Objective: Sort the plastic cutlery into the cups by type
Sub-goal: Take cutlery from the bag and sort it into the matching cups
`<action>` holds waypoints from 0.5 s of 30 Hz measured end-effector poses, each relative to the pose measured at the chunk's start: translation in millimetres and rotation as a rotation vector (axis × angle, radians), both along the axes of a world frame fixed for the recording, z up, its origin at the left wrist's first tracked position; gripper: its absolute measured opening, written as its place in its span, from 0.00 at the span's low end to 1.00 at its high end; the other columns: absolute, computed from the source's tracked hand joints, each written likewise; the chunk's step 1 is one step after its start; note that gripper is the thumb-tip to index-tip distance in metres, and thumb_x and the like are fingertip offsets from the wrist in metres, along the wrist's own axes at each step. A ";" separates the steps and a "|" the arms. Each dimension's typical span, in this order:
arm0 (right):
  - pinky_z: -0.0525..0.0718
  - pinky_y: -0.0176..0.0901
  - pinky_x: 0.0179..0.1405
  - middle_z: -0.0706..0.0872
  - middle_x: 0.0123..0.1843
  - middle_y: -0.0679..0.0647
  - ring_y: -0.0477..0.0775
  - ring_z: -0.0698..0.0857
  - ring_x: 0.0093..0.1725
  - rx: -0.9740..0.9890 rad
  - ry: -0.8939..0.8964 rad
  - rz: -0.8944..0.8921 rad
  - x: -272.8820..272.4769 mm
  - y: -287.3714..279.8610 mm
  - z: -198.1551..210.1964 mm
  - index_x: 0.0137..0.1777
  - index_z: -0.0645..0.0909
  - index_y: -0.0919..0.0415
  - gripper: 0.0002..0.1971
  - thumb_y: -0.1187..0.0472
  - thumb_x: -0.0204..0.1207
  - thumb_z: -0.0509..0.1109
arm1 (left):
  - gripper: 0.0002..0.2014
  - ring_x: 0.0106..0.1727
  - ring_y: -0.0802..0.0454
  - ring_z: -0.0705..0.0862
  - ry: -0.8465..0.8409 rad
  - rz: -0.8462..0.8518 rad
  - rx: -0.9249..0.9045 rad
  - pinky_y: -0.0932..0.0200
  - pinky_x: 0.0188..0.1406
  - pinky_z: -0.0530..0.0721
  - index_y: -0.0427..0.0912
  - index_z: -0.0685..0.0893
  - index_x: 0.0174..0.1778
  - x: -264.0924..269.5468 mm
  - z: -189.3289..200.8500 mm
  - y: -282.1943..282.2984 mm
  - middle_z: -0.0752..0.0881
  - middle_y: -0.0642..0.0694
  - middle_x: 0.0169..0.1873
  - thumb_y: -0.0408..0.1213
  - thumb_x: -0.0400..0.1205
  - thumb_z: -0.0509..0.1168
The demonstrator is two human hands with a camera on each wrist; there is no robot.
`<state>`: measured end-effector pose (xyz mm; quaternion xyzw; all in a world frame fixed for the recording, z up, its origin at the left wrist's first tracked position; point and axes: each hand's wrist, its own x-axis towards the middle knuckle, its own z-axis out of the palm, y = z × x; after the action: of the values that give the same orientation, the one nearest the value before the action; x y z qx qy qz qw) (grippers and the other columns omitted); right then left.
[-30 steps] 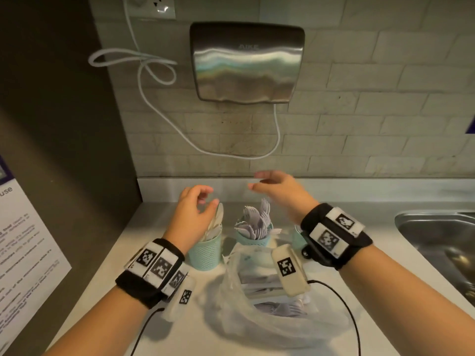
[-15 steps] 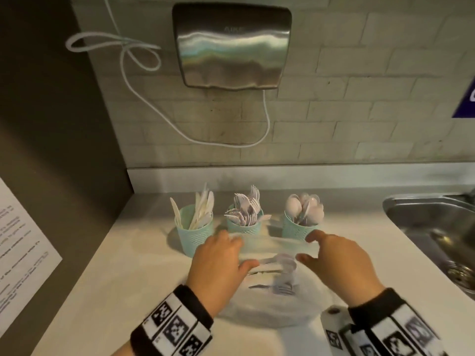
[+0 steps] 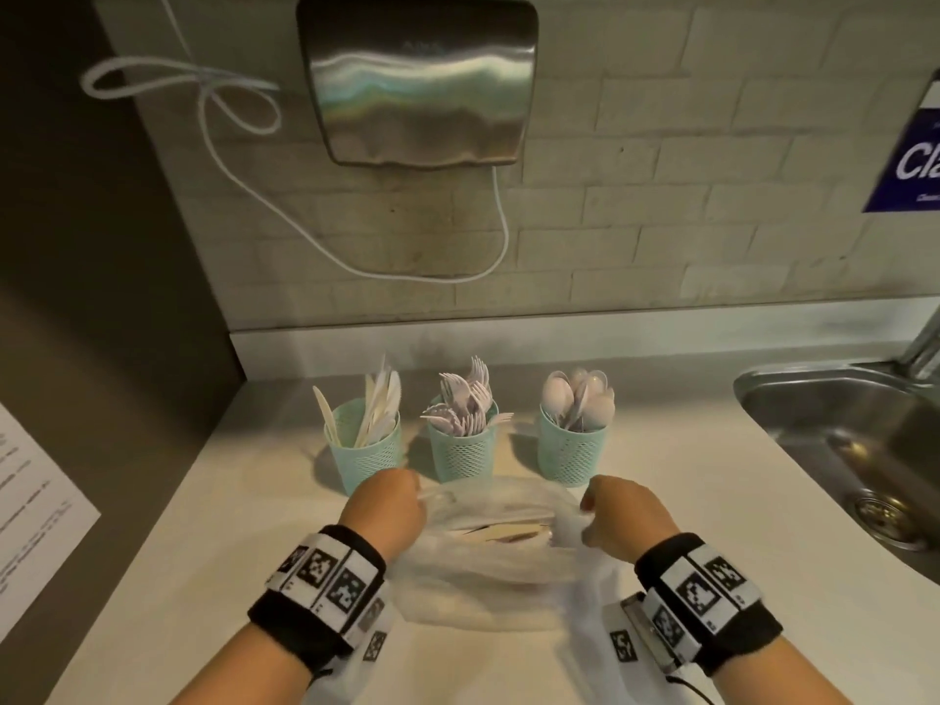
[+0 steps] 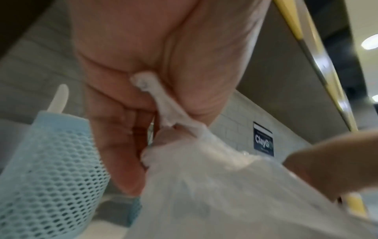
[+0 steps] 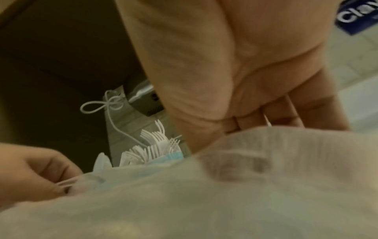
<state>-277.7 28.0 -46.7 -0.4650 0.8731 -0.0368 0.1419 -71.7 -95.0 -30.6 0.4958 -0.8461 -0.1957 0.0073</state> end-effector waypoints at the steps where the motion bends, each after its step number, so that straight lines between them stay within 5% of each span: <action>1: 0.79 0.40 0.49 0.86 0.56 0.54 0.55 0.85 0.55 -0.034 -0.035 -0.004 -0.3 0.0 1.2 0.55 0.82 0.56 0.11 0.56 0.75 0.70 | 0.08 0.50 0.43 0.84 0.124 0.008 0.053 0.57 0.46 0.77 0.39 0.84 0.45 1.1 1.6 -1.6 0.87 0.41 0.45 0.32 0.81 0.59; 5: 0.71 0.38 0.44 0.81 0.47 0.53 0.53 0.79 0.47 -0.345 -0.243 -0.054 -0.1 -5.2 3.9 0.44 0.82 0.54 0.07 0.53 0.78 0.68 | 0.14 0.35 0.50 0.82 0.621 0.102 0.277 0.58 0.36 0.76 0.43 0.80 0.31 3.4 5.5 -4.0 0.85 0.48 0.30 0.25 0.80 0.60; 11: 0.77 0.47 0.41 0.82 0.41 0.60 0.59 0.81 0.41 -0.656 -0.994 -0.315 7.7 -11.9 10.3 0.45 0.75 0.62 0.09 0.61 0.85 0.58 | 0.15 0.31 0.49 0.80 1.070 0.401 0.655 0.57 0.30 0.76 0.41 0.77 0.44 -2.8 8.7 -1.4 0.80 0.41 0.30 0.17 0.81 0.51; 15: 0.79 0.53 0.40 0.77 0.36 0.60 0.58 0.75 0.34 -0.688 -1.067 -0.422 2.2 -16.6 4.3 0.49 0.80 0.64 0.11 0.60 0.85 0.57 | 0.13 0.17 0.56 0.73 1.292 0.615 0.818 0.67 0.15 0.71 0.37 0.76 0.47 -2.9 6.9 -11.3 0.75 0.45 0.21 0.20 0.80 0.50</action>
<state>-275.5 11.4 -42.4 -0.2210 0.6942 -0.5648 0.3875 -74.5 -106.3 -23.7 0.4583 -0.3633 -0.7245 0.3647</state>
